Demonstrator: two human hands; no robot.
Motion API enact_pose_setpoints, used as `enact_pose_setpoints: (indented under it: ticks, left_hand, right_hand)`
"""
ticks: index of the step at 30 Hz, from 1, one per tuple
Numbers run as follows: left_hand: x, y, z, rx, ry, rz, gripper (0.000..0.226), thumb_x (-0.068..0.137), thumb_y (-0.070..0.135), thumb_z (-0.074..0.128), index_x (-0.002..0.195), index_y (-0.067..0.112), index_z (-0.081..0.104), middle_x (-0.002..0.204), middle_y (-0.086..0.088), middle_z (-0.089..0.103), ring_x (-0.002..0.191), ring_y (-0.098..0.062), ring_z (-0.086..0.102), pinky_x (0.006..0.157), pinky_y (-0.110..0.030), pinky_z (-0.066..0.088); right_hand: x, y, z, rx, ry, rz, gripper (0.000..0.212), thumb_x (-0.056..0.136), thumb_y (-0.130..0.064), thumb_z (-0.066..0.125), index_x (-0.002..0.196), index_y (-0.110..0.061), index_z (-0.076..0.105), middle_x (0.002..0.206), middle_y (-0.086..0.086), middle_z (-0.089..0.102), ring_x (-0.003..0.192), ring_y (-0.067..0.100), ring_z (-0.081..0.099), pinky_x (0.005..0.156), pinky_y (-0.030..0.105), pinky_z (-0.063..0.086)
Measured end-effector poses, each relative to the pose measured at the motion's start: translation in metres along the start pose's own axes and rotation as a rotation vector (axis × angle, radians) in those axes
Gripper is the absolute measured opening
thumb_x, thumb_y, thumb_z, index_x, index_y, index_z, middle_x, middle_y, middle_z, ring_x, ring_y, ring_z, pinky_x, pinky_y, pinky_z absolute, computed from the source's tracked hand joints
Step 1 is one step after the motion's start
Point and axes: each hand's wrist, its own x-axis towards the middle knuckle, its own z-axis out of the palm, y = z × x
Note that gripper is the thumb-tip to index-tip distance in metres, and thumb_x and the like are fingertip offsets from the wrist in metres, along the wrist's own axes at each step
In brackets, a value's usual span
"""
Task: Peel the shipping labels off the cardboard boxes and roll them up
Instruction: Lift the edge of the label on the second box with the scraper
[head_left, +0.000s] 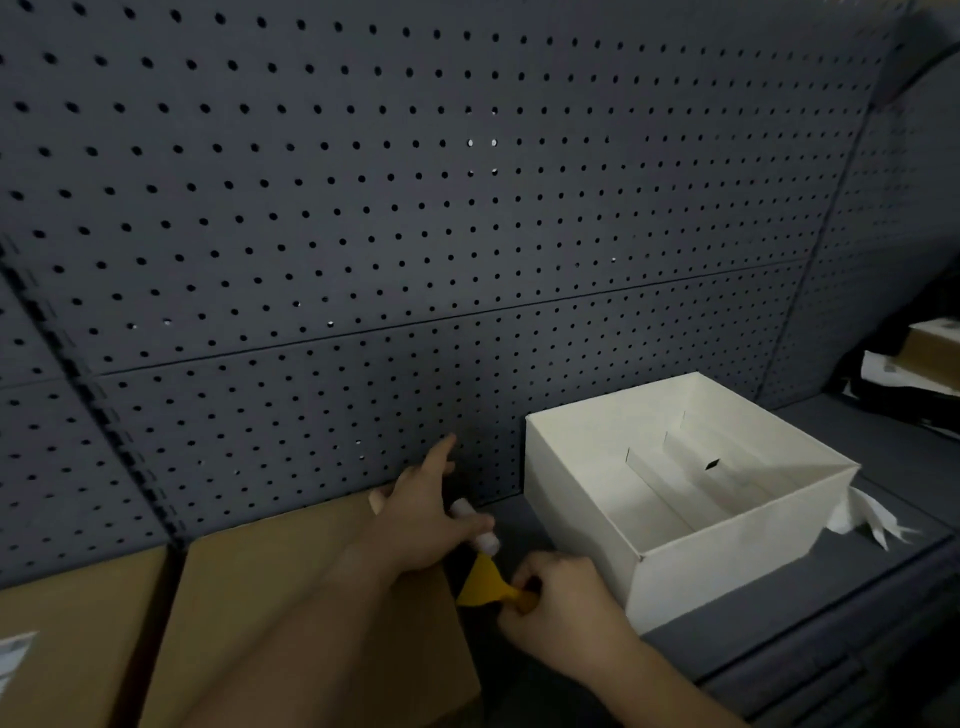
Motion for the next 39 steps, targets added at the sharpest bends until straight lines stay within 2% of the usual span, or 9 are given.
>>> enact_pose_setpoints:
  ticks: [4, 7, 10, 15, 19, 24, 29, 32, 39]
  left_hand:
    - [-0.018, -0.003, -0.010, 0.080, 0.054, -0.017, 0.102, 0.076, 0.052, 0.078, 0.155, 0.039, 0.014, 0.152, 0.004, 0.044, 0.139, -0.018, 0.039, 0.115, -0.046, 0.037]
    - [-0.044, -0.003, -0.028, 0.102, 0.147, -0.012, 0.083, 0.084, 0.044, 0.075, 0.152, 0.034, 0.029, 0.148, 0.008, 0.047, 0.137, -0.017, 0.042, 0.109, -0.032, 0.039]
    - [-0.078, -0.015, -0.057, 0.132, 0.191, -0.003, 0.063, 0.086, 0.043, 0.073, 0.143, 0.033, 0.046, 0.144, 0.010, 0.052, 0.134, -0.012, 0.046, 0.111, -0.034, 0.042]
    - [-0.150, -0.058, -0.115, 0.148, 0.257, -0.043, 0.050, 0.087, 0.042, 0.072, 0.134, 0.034, 0.057, 0.135, 0.020, 0.056, 0.121, 0.004, 0.049, 0.100, -0.016, 0.036]
    - [-0.213, -0.110, -0.166, 0.114, 0.292, -0.123, 0.044, 0.088, 0.030, 0.073, 0.130, 0.034, 0.061, 0.131, 0.020, 0.060, 0.120, 0.005, 0.051, 0.098, -0.013, 0.036]
    - [-0.277, -0.171, -0.214, 0.101, 0.271, -0.137, 0.038, 0.088, 0.018, 0.072, 0.121, 0.033, 0.064, 0.119, 0.028, 0.059, 0.105, 0.026, 0.050, 0.084, 0.004, 0.039]
    - [-0.294, -0.204, -0.225, 0.159, 0.196, -0.072, 0.031, 0.077, 0.021, 0.080, 0.107, 0.024, 0.073, 0.113, 0.016, 0.065, 0.108, 0.006, 0.058, 0.093, -0.018, 0.051]
    - [-0.293, -0.205, -0.223, 0.183, 0.186, -0.037, 0.027, 0.072, 0.028, 0.077, 0.099, 0.025, 0.073, 0.104, 0.012, 0.067, 0.098, -0.001, 0.061, 0.088, -0.029, 0.055]
    - [-0.289, -0.196, -0.216, 0.364, 0.226, 0.004, 0.027, 0.071, 0.049, 0.065, 0.091, 0.031, 0.071, 0.094, 0.019, 0.067, 0.096, -0.004, 0.057, 0.091, -0.030, 0.050]
  right_hand:
    - [-0.011, -0.005, -0.016, 0.049, 0.061, -0.001, 0.013, 0.074, -0.034, 0.075, 0.085, -0.029, 0.070, 0.079, -0.007, 0.068, 0.072, 0.004, 0.065, 0.064, 0.020, 0.055]
    - [-0.012, -0.022, -0.026, 0.080, 0.098, -0.036, 0.012, 0.075, -0.034, 0.078, 0.075, -0.036, 0.066, 0.073, -0.009, 0.068, 0.068, 0.001, 0.064, 0.059, 0.016, 0.049]
    - [-0.009, -0.055, -0.026, 0.124, 0.170, -0.125, 0.014, 0.074, -0.036, 0.075, 0.067, -0.033, 0.064, 0.069, -0.012, 0.065, 0.067, 0.000, 0.062, 0.057, 0.017, 0.046]
    - [-0.015, -0.135, 0.014, 0.113, 0.153, -0.278, 0.013, 0.073, -0.042, 0.073, 0.075, -0.030, 0.067, 0.070, -0.008, 0.069, 0.065, 0.009, 0.063, 0.059, 0.035, 0.057]
    - [-0.025, -0.196, 0.068, 0.121, 0.057, -0.335, 0.010, 0.079, -0.040, 0.074, 0.082, -0.033, 0.067, 0.071, -0.011, 0.066, 0.062, -0.002, 0.060, 0.046, 0.013, 0.045]
    - [-0.040, -0.257, 0.131, 0.201, 0.005, -0.327, 0.009, 0.079, -0.036, 0.075, 0.082, -0.033, 0.068, 0.073, -0.009, 0.069, 0.057, -0.001, 0.059, 0.046, 0.013, 0.045]
    - [-0.046, -0.286, 0.160, 0.191, -0.040, -0.270, 0.008, 0.082, -0.038, 0.073, 0.083, -0.032, 0.067, 0.068, -0.006, 0.066, 0.052, 0.000, 0.055, 0.044, 0.013, 0.042]
    - [-0.047, -0.291, 0.162, 0.139, -0.019, -0.228, 0.009, 0.082, -0.040, 0.073, 0.085, -0.035, 0.068, 0.072, -0.011, 0.067, 0.058, 0.002, 0.060, 0.047, 0.013, 0.045]
    - [-0.049, -0.291, 0.165, 0.149, 0.022, -0.200, 0.007, 0.079, -0.035, 0.075, 0.079, -0.034, 0.069, 0.072, -0.010, 0.069, 0.067, 0.005, 0.065, 0.055, 0.018, 0.052]
